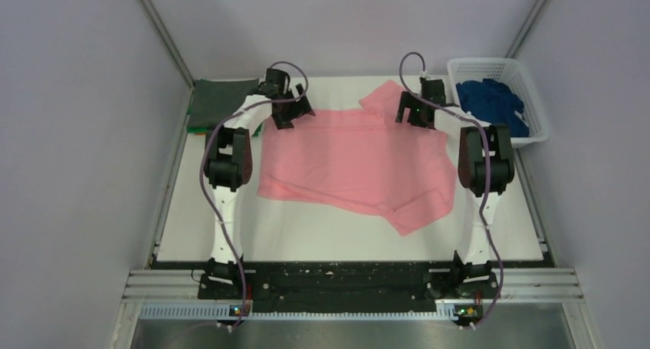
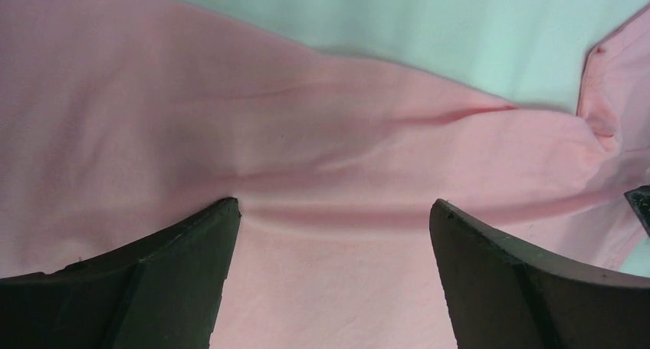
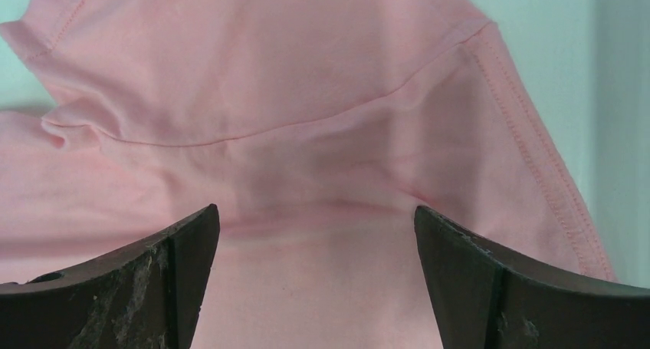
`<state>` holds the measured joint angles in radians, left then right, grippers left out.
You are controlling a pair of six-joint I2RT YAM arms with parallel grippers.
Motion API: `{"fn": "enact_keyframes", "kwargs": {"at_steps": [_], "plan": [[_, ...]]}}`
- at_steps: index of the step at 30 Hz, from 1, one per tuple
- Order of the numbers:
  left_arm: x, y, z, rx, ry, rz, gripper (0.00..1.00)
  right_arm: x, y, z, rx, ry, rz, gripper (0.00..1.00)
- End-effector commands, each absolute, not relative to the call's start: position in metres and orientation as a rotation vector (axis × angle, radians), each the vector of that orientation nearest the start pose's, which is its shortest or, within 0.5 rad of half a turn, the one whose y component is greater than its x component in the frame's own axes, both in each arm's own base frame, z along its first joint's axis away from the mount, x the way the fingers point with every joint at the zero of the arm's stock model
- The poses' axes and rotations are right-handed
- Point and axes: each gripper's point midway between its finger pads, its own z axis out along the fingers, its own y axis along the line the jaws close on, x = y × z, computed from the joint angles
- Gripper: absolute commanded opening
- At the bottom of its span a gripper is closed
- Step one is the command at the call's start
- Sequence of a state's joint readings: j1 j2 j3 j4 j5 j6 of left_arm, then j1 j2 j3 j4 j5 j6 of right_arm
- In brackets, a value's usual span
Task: Fold and stack the t-shirts
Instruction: Flatten out the tshirt
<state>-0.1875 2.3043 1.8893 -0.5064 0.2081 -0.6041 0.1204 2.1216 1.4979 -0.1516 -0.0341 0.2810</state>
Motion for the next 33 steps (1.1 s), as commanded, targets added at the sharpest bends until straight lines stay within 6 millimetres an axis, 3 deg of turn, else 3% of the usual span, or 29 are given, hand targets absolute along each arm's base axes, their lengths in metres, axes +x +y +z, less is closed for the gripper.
{"fn": "enact_keyframes", "kwargs": {"at_steps": [1,4,7,10,12,14,18,19,20,21,27,33], "plan": [[0.56,-0.167,0.051,-0.429,2.543,-0.573,0.99,0.543,0.065,0.039,0.167,2.396,0.131,0.97],[0.561,-0.173,0.073,-0.388,2.532,-0.607,0.99,0.549,0.068,0.063,0.128,2.377,0.146,0.97],[0.547,-0.172,0.107,-0.341,2.498,-0.568,0.99,0.544,0.073,0.101,0.109,2.315,0.161,0.97],[0.514,-0.16,0.133,-0.336,2.478,-0.465,0.99,0.523,0.083,0.134,0.081,2.272,0.18,0.97],[0.481,-0.143,0.147,-0.394,2.466,-0.371,0.99,0.494,0.088,0.142,0.09,2.275,0.172,0.97],[0.442,-0.127,0.14,-0.433,2.484,-0.31,0.99,0.456,0.088,0.148,0.13,2.276,0.168,0.97],[0.375,-0.097,0.11,-0.491,2.535,-0.174,0.99,0.376,0.086,0.117,0.207,2.333,0.184,0.95],[0.359,-0.09,0.125,-0.503,2.491,-0.17,0.99,0.353,0.086,0.102,0.222,2.363,0.195,0.95],[0.349,-0.085,0.097,-0.531,2.565,-0.107,0.98,0.338,0.089,0.096,0.227,2.375,0.217,0.94],[0.342,-0.082,0.091,-0.543,2.582,-0.085,0.98,0.324,0.093,0.092,0.236,2.384,0.24,0.93],[0.334,-0.077,0.07,-0.629,2.62,-0.028,0.91,0.253,0.124,0.078,0.164,2.463,0.346,0.92],[0.344,-0.072,0.053,-0.689,2.627,0.05,0.78,0.216,0.129,0.075,0.093,2.53,0.32,0.89]]}}
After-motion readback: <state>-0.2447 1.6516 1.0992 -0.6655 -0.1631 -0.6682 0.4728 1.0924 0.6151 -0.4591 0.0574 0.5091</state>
